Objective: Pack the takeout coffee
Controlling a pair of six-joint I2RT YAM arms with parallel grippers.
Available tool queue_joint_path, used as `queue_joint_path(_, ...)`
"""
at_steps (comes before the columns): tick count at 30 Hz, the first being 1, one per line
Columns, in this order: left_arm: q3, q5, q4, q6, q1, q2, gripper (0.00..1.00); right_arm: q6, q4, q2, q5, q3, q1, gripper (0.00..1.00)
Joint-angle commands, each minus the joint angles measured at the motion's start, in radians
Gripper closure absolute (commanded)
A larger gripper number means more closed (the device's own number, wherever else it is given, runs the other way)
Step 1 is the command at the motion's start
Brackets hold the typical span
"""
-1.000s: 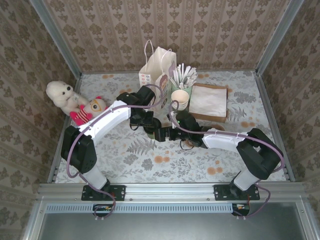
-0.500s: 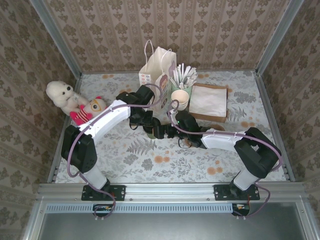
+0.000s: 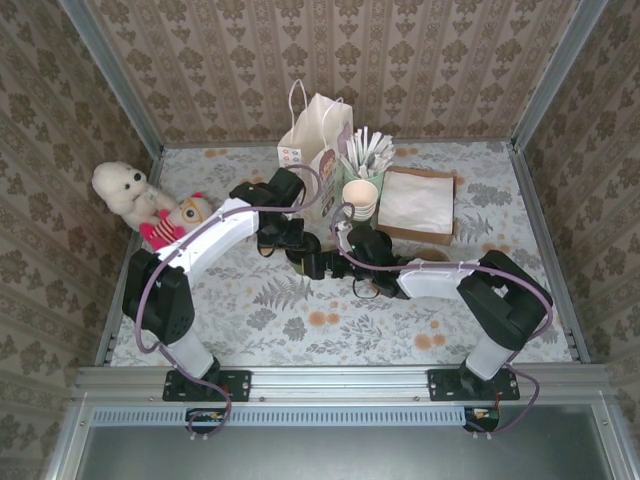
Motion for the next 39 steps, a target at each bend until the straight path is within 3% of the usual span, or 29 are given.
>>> queue_joint_path(1, -0.018, 0.061, -0.027, 0.091, -0.013, 0.043, 1.0, 0.002, -0.137, -0.058, -0.012, -0.018, -0.02, 0.0)
queue_joint_path(5, -0.002, 0.051, -0.028, 0.205, -0.03, 0.014, 1.0, 0.128, -0.19, -0.147, -0.072, 0.015, -0.071, 0.0)
queue_joint_path(8, 0.009, 0.057, -0.023, 0.278, -0.038, 0.0, 1.0, 0.259, -0.528, -0.154, 0.057, 0.147, -0.09, 0.03)
queue_joint_path(11, 0.04, 0.064, -0.052, 0.358, -0.044, 0.011, 1.0, 0.322, -0.645, -0.154, 0.077, 0.191, -0.091, 0.06)
queue_joint_path(18, 0.099, 0.125, -0.126, 0.469, -0.054, 0.035, 1.0, 0.505, -0.61, -0.144, 0.008, 0.185, -0.12, 0.15)
queue_joint_path(39, 0.08, 0.154, -0.083, 0.399, -0.079, 0.105, 1.0, 0.591, -0.507, -0.021, -0.094, 0.122, -0.115, 0.13)
